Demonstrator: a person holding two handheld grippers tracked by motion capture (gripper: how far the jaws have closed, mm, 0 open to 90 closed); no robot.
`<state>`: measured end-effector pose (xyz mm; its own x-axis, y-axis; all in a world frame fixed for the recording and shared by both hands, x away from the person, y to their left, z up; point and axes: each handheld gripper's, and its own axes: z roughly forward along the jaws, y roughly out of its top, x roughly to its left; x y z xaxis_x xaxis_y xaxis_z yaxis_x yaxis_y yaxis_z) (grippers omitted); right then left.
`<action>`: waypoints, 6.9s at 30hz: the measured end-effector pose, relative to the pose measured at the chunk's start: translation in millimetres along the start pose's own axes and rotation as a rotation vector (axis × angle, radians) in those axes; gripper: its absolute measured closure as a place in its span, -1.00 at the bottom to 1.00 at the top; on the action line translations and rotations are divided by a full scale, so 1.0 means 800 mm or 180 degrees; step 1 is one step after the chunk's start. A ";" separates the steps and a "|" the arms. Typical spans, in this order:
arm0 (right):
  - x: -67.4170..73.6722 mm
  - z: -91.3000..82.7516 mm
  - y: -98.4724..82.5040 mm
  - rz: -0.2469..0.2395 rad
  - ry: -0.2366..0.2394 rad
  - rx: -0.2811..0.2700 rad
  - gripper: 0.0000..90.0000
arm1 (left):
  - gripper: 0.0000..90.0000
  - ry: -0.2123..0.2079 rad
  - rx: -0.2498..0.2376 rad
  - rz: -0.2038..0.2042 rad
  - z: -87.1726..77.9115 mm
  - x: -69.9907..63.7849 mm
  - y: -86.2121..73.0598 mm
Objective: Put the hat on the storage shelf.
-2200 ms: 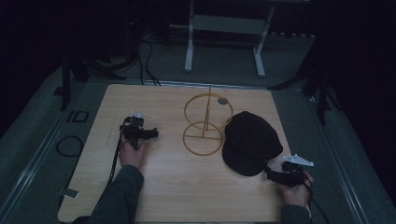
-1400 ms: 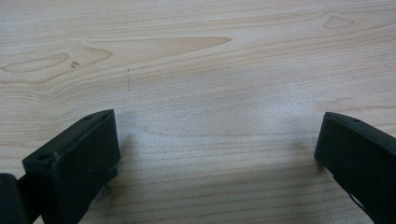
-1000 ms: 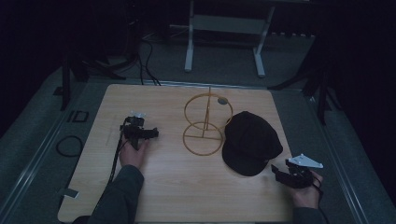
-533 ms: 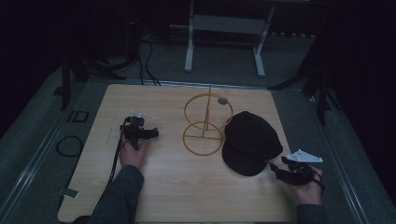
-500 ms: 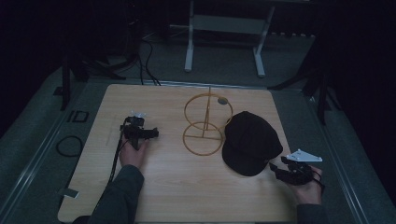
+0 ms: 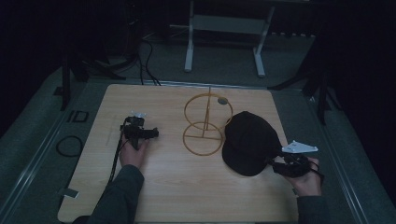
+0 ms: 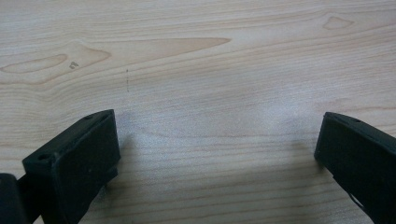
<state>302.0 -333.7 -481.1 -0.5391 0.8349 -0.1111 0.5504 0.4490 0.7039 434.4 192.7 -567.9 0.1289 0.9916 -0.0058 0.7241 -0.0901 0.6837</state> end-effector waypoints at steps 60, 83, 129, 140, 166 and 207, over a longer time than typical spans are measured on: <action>0.065 0.049 0.100 -0.0990 0.0374 0.0528 -0.23 | -1.00 -0.0003 0.0000 0.0000 0.000 0.000 0.000; 0.058 0.102 0.116 -0.0980 0.0465 0.1343 -0.41 | -1.00 -0.0003 0.0001 0.0000 0.000 -0.001 0.001; 0.028 0.110 0.142 -0.0675 0.1103 0.1850 0.72 | -1.00 0.0000 0.0007 0.0004 0.000 -0.001 0.001; 0.025 0.095 0.155 -0.0768 0.1044 0.1734 0.72 | -1.00 -0.0002 0.0004 0.0001 0.001 -0.001 0.001; 0.010 0.061 0.190 -0.0845 0.1003 0.1602 0.72 | -1.00 -0.0004 0.0008 0.0003 0.001 -0.001 0.001; -0.009 0.001 0.241 -0.1111 0.0910 0.1550 0.71 | -1.00 -0.0002 0.0015 0.0011 0.000 -0.001 0.001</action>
<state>412.5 -252.6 -345.0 -0.8489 0.5272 -0.0375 0.5019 0.8263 0.2555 435.2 192.0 -567.6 0.1320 0.9912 -0.0040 0.7269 -0.0941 0.6803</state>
